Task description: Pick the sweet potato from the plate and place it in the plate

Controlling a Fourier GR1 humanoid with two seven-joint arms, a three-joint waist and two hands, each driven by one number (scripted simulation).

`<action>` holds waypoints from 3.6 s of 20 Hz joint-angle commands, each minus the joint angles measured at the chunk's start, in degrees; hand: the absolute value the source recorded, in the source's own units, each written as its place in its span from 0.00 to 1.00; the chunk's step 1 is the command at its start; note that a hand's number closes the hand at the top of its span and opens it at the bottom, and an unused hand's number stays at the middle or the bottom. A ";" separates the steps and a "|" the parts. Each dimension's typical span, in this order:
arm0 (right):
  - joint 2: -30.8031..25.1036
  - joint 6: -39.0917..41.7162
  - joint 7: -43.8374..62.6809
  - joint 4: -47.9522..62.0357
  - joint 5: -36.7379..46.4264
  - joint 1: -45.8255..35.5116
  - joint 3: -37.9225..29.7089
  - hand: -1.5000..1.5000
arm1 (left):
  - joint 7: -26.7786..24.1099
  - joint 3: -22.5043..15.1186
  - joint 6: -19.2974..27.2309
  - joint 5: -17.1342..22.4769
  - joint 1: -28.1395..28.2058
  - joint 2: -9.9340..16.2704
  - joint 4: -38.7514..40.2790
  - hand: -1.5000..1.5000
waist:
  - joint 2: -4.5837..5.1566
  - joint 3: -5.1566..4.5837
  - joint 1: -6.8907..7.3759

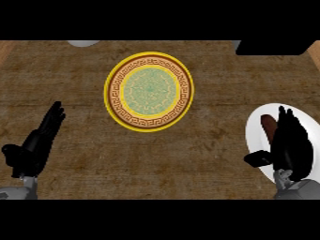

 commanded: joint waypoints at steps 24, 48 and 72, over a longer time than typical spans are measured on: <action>6.11 7.99 -14.41 24.89 0.30 -6.80 -14.42 1.00 | -0.62 5.19 -3.65 -5.74 -1.66 -3.87 1.88 0.50 | 0.21 0.08 0.53; 23.28 -4.43 13.08 -18.17 35.54 24.19 20.68 1.00 | 2.23 6.48 -4.43 -5.39 -0.39 -4.88 -1.99 0.50 | -0.47 -0.06 -1.04; 23.22 15.03 21.62 -22.55 46.14 -7.17 24.80 1.00 | 1.52 4.07 -3.43 -8.26 -1.11 -7.53 -1.39 0.50 | 0.37 -0.03 1.95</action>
